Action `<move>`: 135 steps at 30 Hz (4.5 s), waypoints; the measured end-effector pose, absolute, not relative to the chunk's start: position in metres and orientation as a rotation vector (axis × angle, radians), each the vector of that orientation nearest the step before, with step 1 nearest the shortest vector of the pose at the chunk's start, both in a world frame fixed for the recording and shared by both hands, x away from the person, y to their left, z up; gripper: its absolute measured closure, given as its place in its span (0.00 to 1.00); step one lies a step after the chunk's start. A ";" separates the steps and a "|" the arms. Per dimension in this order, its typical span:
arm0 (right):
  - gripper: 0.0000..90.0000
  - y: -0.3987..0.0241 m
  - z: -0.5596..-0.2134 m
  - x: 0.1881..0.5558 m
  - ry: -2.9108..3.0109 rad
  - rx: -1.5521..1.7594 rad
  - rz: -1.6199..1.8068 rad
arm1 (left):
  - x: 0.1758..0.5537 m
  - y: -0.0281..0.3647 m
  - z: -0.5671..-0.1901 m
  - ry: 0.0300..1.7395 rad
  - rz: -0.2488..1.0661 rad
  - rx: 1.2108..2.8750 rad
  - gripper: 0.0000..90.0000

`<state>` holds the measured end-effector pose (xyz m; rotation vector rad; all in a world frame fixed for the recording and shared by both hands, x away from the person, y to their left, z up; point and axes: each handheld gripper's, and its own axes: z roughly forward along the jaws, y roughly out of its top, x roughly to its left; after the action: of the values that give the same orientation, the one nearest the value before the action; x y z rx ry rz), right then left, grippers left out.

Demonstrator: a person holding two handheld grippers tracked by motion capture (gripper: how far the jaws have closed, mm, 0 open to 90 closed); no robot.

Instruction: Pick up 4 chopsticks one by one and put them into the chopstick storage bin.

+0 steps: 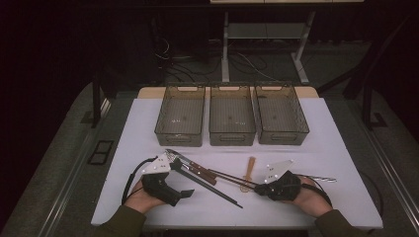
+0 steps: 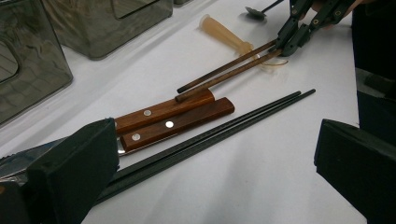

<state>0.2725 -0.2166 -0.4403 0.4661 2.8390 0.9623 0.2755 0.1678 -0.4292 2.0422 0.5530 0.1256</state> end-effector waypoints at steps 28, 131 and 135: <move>0.93 -0.222 -0.436 0.274 2.818 0.516 1.034 | 0.276 0.168 -0.429 0.553 0.124 2.043 0.00; 0.94 -0.068 -0.349 0.422 2.356 1.016 1.435 | 0.275 0.167 -0.430 0.570 0.116 1.996 0.00; 0.94 -0.056 -0.348 0.430 2.353 1.034 1.441 | 0.276 0.167 -0.430 0.566 0.115 1.992 0.00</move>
<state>0.4304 -0.0564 -0.3480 1.0339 2.3529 1.4405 0.2756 0.1672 -0.4304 1.9925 0.5659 0.1153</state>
